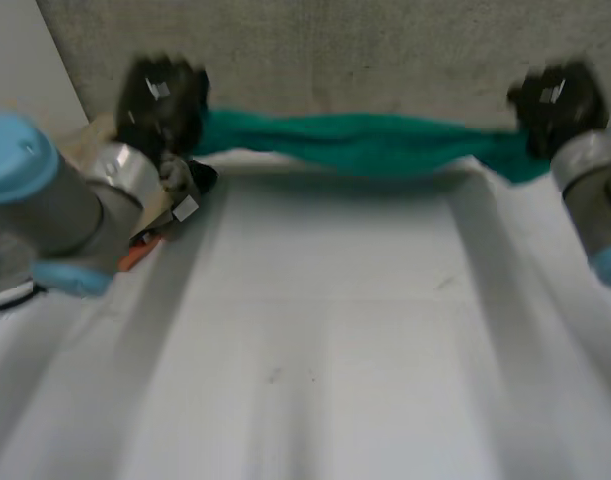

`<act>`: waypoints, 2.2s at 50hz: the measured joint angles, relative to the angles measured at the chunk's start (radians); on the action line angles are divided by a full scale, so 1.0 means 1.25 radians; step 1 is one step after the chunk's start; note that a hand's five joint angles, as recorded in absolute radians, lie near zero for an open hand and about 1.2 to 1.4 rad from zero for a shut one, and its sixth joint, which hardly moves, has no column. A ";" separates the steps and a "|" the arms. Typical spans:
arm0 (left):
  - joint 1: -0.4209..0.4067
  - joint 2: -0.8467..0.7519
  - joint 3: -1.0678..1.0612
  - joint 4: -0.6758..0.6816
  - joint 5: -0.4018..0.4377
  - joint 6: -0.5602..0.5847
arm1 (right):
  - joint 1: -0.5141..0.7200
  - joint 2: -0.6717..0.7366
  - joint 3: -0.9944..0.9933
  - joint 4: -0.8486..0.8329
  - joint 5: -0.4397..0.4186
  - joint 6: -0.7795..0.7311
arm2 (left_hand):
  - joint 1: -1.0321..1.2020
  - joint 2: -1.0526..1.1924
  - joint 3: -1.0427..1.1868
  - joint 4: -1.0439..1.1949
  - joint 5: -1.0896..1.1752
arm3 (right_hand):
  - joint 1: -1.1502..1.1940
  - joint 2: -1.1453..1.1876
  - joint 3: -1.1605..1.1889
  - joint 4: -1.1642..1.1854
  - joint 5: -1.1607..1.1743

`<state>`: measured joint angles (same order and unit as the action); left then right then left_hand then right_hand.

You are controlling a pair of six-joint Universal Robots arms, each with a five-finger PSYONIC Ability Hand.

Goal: Fold the laundry.

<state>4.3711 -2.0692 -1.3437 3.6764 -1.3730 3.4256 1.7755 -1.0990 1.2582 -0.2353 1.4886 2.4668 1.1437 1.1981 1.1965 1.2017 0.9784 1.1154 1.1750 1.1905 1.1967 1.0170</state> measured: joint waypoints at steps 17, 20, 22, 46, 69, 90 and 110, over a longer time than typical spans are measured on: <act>-0.023 -0.014 -0.129 -0.085 0.002 0.003 | -0.114 0.164 0.062 0.141 -0.079 0.201 | 0.000 0.000 0.000 0.000 0.000 | -0.167 -0.213 -0.220 -0.224 -0.206; -0.021 -0.002 -0.127 -0.085 0.002 0.003 | -0.136 0.184 0.021 0.207 -0.084 0.246 | 0.000 0.000 0.000 0.000 0.000 | -0.398 -0.445 -0.453 -0.455 -0.462; -0.019 0.002 -0.126 -0.085 0.002 0.003 | -0.149 0.194 -0.001 0.242 -0.087 0.266 | 0.000 0.000 0.000 0.000 0.000 | -0.440 -0.495 -0.506 -0.513 -0.524; 0.001 0.094 -0.144 -0.218 0.001 0.004 | -0.194 0.107 0.020 0.280 -0.096 0.244 | 0.000 0.000 0.000 0.000 0.000 | -0.025 0.002 -0.004 -0.001 -0.021; 0.005 0.311 -0.332 -0.691 0.005 0.320 | -0.297 -0.268 0.348 0.473 -0.108 -0.406 | 0.000 0.000 0.000 0.000 0.000 | -0.004 0.002 0.000 -0.001 -0.009; 0.000 -0.014 0.266 0.004 -0.103 0.246 | -0.105 -0.034 -0.160 -0.177 0.069 -0.061 | 0.000 0.000 0.000 0.000 0.015 | -0.004 0.002 0.001 0.000 0.002; -0.002 -0.064 -0.017 0.014 -0.053 0.136 | -0.105 0.106 -0.015 -0.028 -0.026 -0.010 | 0.000 0.001 0.000 0.000 0.016 | -0.004 0.002 0.001 0.000 0.005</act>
<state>4.3689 -2.1493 -1.3653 3.6940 -1.4391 3.5961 1.6440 -0.9671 1.2393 -0.2704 1.4558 2.4545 1.1438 1.1992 1.1969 1.2021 0.9984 1.1103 1.1774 1.1912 1.1964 1.0239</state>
